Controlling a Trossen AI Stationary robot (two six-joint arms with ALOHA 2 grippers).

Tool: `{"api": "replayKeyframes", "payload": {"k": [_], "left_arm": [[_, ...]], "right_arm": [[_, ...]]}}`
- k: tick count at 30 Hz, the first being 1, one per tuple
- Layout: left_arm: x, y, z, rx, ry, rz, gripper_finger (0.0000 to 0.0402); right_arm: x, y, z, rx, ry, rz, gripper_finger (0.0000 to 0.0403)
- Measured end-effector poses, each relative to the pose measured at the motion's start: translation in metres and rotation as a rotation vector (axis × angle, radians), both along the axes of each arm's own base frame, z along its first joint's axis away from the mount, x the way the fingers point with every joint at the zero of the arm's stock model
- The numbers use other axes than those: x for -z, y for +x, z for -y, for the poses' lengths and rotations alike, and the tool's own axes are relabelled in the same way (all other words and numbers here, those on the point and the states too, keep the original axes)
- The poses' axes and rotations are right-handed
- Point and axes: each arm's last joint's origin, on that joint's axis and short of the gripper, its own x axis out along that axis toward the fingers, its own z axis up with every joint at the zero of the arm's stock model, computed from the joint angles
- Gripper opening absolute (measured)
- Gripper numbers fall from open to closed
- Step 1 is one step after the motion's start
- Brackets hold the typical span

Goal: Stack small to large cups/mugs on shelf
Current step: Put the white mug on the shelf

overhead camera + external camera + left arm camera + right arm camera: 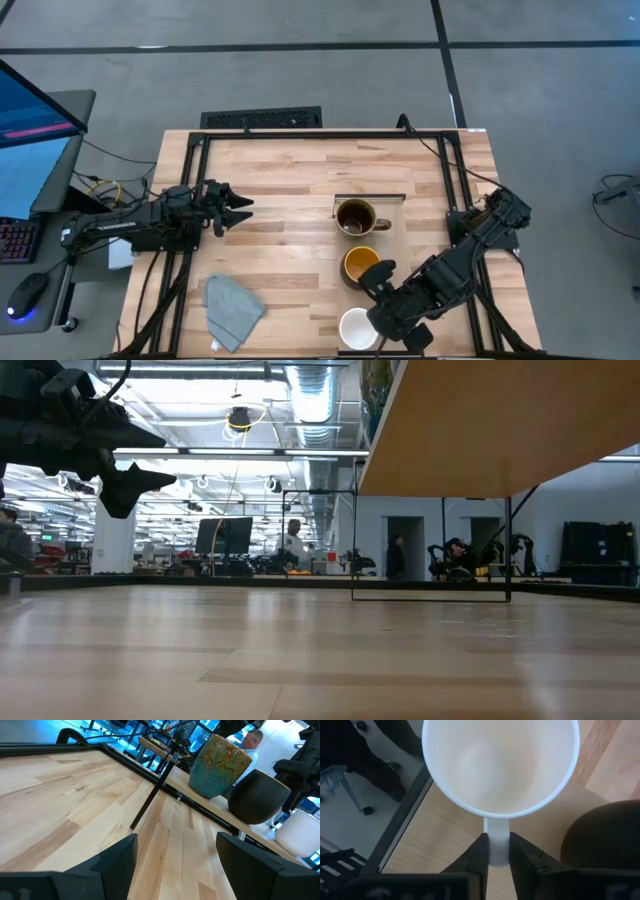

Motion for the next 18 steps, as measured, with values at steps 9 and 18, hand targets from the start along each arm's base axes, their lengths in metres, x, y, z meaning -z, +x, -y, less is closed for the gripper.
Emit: {"api": "replayKeyframes", "payload": {"k": [9,18], "left_arm": [[0.0001,0.0,0.0,0.0,0.0,0.0,0.0261],[0.0001,0.0,0.0,0.0,0.01,-0.001,0.0261]], "right_arm": [[0.0004,-0.0017,0.0002,0.084,0.019,-0.033,0.0064],[0.0011,-0.0041,0.0022,0.116,0.008,-0.064,0.0068]]}}
